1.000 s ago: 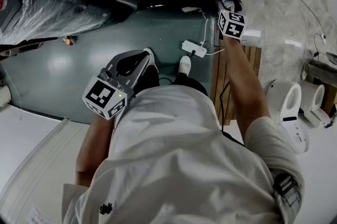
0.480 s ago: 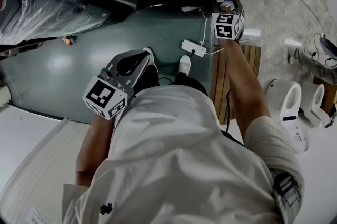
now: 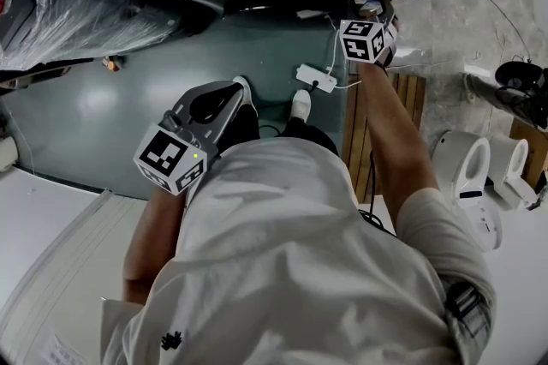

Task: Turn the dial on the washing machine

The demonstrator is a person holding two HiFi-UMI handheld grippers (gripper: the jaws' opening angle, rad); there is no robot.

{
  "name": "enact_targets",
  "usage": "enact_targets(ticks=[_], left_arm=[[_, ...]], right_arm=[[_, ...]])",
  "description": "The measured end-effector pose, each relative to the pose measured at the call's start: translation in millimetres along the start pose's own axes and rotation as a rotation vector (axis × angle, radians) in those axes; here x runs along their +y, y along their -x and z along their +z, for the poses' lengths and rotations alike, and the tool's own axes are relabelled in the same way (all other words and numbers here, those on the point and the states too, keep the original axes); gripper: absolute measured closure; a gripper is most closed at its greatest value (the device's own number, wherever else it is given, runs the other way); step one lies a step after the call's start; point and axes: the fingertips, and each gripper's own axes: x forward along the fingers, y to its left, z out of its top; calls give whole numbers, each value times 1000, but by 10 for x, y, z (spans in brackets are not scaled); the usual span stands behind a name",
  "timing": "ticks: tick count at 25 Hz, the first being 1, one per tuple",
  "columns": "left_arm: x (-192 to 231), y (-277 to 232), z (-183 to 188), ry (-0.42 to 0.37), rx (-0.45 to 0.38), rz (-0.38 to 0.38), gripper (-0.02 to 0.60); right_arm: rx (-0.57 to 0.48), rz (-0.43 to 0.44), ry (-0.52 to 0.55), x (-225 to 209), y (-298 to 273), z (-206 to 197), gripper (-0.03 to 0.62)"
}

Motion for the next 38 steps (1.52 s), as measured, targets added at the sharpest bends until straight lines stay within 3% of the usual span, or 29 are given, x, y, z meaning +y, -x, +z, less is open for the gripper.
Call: enact_targets(ticks=[10, 23, 34, 38], left_arm=[[33, -21, -7, 9, 6, 0, 523], [-15, -83, 33, 10, 1, 6, 523], [-246, -273, -31, 9, 14, -1, 523], [-417, -348, -71, 4, 24, -32, 522]], right_arm=[[2, -18, -36, -41, -21, 29, 316], [-32, 78, -401, -122, 29, 78, 319], [-58, 235, -401, -16, 374, -49, 321], [-63, 293, -388, 68, 772, -164, 426]])
